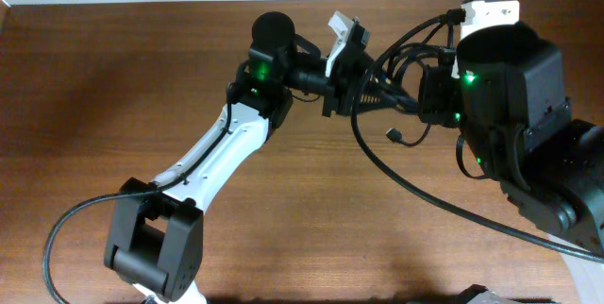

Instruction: Untangle cables

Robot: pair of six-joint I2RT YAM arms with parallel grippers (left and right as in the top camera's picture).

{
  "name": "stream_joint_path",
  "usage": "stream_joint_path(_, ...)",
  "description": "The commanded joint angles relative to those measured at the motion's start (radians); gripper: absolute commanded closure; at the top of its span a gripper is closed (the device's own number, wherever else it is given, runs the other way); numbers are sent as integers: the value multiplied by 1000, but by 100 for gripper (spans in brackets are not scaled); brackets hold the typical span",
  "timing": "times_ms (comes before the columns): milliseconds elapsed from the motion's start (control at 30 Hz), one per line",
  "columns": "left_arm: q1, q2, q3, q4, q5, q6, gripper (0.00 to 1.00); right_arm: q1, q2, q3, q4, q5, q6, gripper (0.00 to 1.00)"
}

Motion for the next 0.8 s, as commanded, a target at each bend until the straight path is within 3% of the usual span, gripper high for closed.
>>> stream_joint_path(0,-8,2,6,5,-39,-10,100,2,-9,23,-1,-4,-2,96)
stream_joint_path(167,30,2,6,-17,-44,-12,100,0,-19,23,-19,50,-3,96)
stream_joint_path(333,191,0,6,-64,19,-101,100,-65,-78,23,-11,48,-2,96)
stream_joint_path(500,385,-7,6,-66,124,-195,100,-236,-110,23,-20,2,-3,96)
stream_joint_path(767,655,-108,6,-151,173,-243,100,-660,-76,21,-27,-300,-3,96)
